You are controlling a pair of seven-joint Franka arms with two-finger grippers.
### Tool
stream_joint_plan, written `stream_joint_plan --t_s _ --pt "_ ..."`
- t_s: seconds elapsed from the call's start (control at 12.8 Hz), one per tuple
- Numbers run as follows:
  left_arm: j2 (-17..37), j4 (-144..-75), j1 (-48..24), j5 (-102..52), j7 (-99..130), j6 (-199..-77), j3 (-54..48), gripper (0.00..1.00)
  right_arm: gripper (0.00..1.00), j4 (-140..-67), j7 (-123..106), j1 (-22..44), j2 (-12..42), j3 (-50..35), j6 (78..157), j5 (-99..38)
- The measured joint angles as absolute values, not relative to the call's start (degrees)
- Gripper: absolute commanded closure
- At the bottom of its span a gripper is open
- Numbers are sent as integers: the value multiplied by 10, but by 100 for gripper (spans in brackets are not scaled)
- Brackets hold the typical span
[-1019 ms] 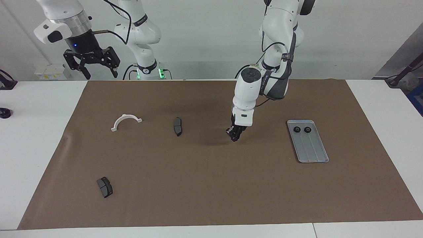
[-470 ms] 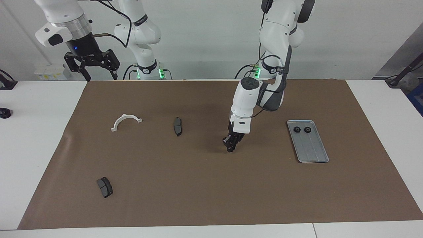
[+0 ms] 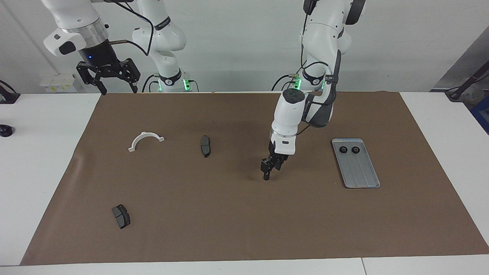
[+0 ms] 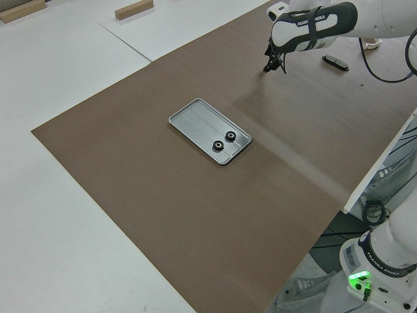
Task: Place bearing gear from tray to pile
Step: 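Carry the gear to the table middle and open the left gripper, then reach the right gripper to the gear while the left gripper returns to tray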
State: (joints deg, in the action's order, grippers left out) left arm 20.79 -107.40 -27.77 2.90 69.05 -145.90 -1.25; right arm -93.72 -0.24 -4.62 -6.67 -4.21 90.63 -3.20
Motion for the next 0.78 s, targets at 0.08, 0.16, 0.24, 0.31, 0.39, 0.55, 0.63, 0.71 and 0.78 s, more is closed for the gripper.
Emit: stream_joint_plan --t_s 0.08,0.16,0.24,0.31,0.39,0.55,0.63,0.71,0.78 --pt "186 -1070 -260 31 676 -1420 -12 0 0 -938 8 -46 -67 -42 906 -32" --pt "159 -1069 -236 32 642 -1375 -11 0 0 -939 24 -46 -67 -43 909 -32" --pt "136 -1069 -210 32 599 -1334 -10 0 0 -942 33 -44 -67 -46 921 -32" --pt "119 -1069 -183 32 555 -1304 -10 0 0 -948 38 -34 -66 -47 936 -32" --pt "108 -1070 -157 32 509 -1278 -10 0 0 -955 41 -17 -64 -48 948 -31" --pt "102 -1080 -106 32 411 -1248 -9 0 0 -964 45 23 -49 -49 979 -23" --pt "101 -1091 -83 32 365 -1245 -9 0 0 -964 49 42 -37 -49 998 -20" --pt "98 -1110 -60 32 317 -1244 -9 0 0 -963 55 56 -26 -49 1017 -18" --pt "91 -1133 -40 32 269 -1244 -9 0 0 -956 59 68 -14 -49 1026 -18"
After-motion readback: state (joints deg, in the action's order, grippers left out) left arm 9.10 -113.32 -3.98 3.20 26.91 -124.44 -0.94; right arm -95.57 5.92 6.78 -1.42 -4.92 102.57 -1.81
